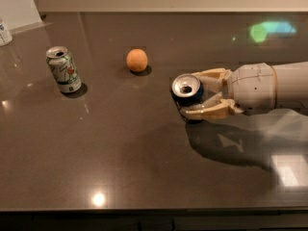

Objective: Place pepsi can upright

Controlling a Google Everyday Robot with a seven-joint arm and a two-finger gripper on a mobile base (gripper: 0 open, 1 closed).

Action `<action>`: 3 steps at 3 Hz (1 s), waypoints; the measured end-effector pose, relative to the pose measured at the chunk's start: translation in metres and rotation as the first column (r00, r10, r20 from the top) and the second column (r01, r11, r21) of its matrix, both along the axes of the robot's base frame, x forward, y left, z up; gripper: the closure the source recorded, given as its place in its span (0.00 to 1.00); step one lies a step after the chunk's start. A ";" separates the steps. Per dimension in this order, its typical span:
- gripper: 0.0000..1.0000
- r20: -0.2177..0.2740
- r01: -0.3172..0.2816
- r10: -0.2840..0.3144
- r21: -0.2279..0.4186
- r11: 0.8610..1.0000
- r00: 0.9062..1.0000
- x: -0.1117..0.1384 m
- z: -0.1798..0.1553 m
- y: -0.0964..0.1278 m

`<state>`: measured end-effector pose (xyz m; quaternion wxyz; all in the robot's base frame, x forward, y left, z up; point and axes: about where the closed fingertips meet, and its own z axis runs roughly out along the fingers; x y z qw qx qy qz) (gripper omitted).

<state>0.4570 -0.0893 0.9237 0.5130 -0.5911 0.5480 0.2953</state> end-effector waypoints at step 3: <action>1.00 -0.170 0.013 0.005 0.104 0.995 0.985 0.014 0.002 0.008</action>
Offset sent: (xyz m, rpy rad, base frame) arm 0.0181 0.0016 0.0074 0.0882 0.1763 -0.0136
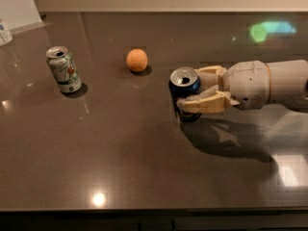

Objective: Place pepsi can upright

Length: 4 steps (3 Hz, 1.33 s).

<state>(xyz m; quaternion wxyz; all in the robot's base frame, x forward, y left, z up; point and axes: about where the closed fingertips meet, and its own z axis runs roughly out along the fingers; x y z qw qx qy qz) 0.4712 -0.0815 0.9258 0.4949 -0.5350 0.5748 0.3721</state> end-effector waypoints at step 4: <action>0.62 -0.099 0.063 -0.045 0.183 0.981 0.994 0.010 -0.023 0.008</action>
Offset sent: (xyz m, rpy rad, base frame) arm 0.0129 0.0019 -0.0204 0.2290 0.1163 -0.0599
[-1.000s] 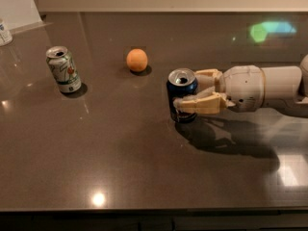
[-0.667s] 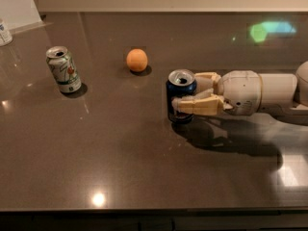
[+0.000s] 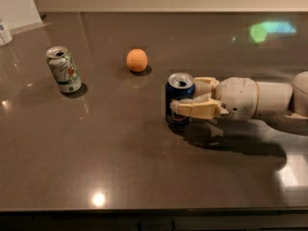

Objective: Place pepsi can upright

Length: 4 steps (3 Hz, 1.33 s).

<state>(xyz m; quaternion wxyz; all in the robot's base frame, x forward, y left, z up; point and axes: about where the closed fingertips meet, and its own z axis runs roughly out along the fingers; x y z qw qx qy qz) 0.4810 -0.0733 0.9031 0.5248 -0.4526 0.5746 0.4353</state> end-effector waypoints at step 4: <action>0.00 -0.005 -0.005 0.005 0.006 1.000 1.000 -0.001 -0.004 0.006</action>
Offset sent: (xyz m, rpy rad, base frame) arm 0.0000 0.0010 -0.0064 0.0069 0.0084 -0.0039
